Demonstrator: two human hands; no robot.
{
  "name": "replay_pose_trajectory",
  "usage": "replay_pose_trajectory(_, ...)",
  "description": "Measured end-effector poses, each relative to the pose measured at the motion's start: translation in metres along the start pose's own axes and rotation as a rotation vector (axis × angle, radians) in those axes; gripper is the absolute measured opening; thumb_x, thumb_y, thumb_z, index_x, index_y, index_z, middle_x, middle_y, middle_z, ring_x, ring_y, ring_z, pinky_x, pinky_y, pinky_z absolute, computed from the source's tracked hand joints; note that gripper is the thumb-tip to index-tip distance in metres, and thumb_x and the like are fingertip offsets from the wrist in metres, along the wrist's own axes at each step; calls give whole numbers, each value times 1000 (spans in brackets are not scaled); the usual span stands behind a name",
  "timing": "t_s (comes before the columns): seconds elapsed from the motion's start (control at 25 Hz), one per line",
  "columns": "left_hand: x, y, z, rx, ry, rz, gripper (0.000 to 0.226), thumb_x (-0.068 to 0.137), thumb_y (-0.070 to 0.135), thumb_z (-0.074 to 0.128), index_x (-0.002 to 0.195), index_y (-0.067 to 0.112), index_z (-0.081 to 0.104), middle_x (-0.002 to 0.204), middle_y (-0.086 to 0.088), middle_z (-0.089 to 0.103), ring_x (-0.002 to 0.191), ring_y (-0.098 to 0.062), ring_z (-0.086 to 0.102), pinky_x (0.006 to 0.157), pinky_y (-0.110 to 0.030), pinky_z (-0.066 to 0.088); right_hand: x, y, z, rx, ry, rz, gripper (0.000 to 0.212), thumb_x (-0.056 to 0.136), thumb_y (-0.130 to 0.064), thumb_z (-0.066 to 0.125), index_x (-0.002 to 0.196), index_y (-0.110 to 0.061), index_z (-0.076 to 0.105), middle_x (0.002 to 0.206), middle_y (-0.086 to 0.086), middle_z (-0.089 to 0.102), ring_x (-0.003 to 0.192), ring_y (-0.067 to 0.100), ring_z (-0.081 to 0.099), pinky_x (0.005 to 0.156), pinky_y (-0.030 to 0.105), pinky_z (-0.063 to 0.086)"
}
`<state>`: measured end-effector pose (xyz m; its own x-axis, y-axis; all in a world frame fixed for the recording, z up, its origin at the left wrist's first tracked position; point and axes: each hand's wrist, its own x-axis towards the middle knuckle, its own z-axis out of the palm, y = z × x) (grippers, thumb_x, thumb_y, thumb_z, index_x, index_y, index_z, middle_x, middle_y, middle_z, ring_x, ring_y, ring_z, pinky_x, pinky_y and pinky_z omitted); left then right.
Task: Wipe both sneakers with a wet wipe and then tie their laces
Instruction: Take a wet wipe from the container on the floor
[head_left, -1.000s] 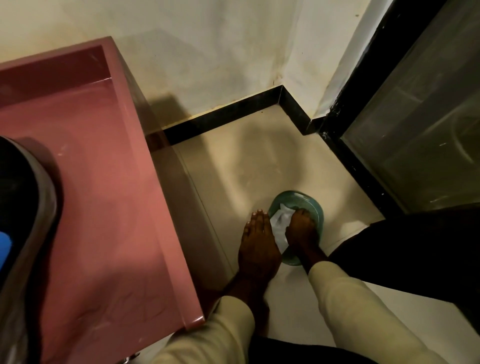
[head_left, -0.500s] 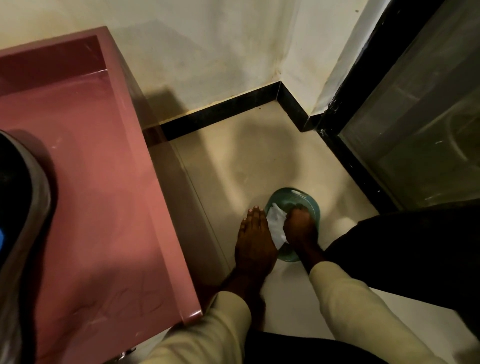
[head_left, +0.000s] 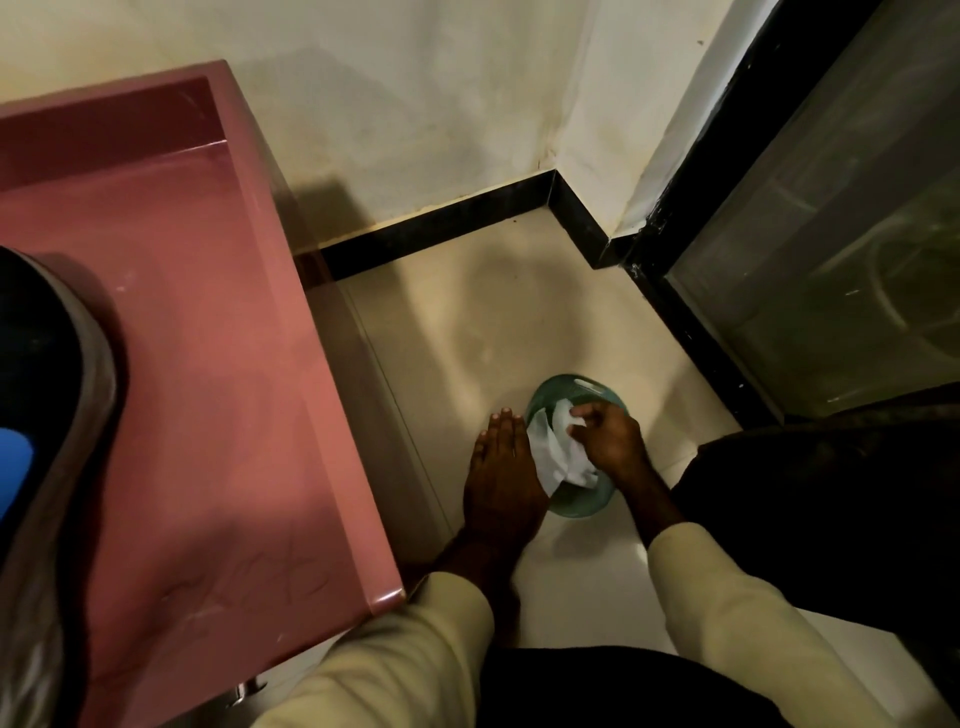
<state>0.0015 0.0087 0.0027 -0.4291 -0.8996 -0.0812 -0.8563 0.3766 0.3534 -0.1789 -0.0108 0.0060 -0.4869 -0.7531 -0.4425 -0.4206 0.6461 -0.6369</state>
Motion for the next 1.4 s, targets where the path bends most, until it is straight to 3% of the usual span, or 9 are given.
replay_pose_trajectory(0.08, -2, 6, -4, -35, -38, -15, 69, 93, 41, 32, 139, -3, 59, 141, -24, 62, 131, -36, 61, 111, -47, 42, -5, -3, -13, 87, 58, 43, 29, 89, -16, 79, 117, -17, 73, 118, 5, 74, 110, 26, 69, 93, 29, 54)
replay_pose_trajectory(0.2, 3, 10, -5, -169, -31, 10, 66, 96, 37, 31, 143, -4, 53, 146, -24, 56, 135, -38, 56, 114, -48, 41, -20, -9, -35, 313, 70, 64, 29, 90, -9, 77, 115, -23, 69, 115, 9, 75, 107, 29, 72, 86, 31, 53)
replay_pose_trajectory(0.28, 9, 26, -28, -578, -170, -161, 65, 106, 47, 29, 153, 3, 42, 155, -18, 48, 143, -35, 47, 122, -41, 34, -41, -21, -52, 533, 59, 59, 33, 93, -2, 71, 121, -19, 69, 115, 12, 75, 105, 28, 72, 84, 30, 55)
replay_pose_trajectory(0.4, 17, 62, -80, -1305, -366, -629, 34, 108, 42, 44, 126, 19, 61, 128, -10, 66, 114, -29, 63, 98, -36, 51, -76, -48, -74, 872, 43, 86, 37, 97, 3, 59, 128, -12, 69, 114, 9, 76, 101, 25, 72, 81, 32, 60)
replay_pose_trajectory(0.56, 13, 87, -140, -1796, -430, -665, 37, 100, 47, 58, 124, 21, 69, 121, -8, 73, 110, -24, 69, 95, -38, 56, -123, -89, -109, 1125, -57, 42, 37, 95, 5, 48, 123, -3, 71, 113, 16, 77, 102, 29, 74, 89, 39, 62)
replay_pose_trajectory(0.8, -14, 117, -221, -1926, -204, -487, 35, 94, 13, 69, 127, 3, 67, 128, -23, 70, 101, -29, 69, 75, -29, 60, -194, -148, -160, 1323, -141, -24, 27, 102, -13, 57, 124, 0, 67, 117, 21, 78, 100, 30, 79, 87, 47, 65)
replay_pose_trajectory(1.0, -50, 115, -314, -1974, -85, -237, 33, 96, 10, 67, 127, -1, 65, 126, -24, 71, 113, -38, 69, 95, -45, 58, -267, -205, -194, 1286, -160, -233, 24, 101, -7, 61, 123, 0, 69, 119, 22, 77, 101, 28, 79, 79, 41, 67)
replay_pose_trajectory(1.2, -98, 68, -431, -1688, 51, 15, 34, 90, 15, 77, 121, 4, 70, 117, -18, 76, 112, -39, 71, 102, -53, 55, -344, -287, -201, 1187, -370, -463, 33, 92, -5, 65, 124, 2, 69, 121, 24, 76, 107, 33, 77, 87, 43, 65)
replay_pose_trajectory(1.4, -148, -16, -530, -1363, 212, 43, 26, 89, 13, 78, 111, 1, 75, 108, -21, 78, 100, -34, 74, 97, -50, 56, -377, -364, -166, 870, -515, -546, 42, 86, -10, 76, 126, 2, 69, 127, 28, 71, 114, 36, 74, 96, 46, 60)
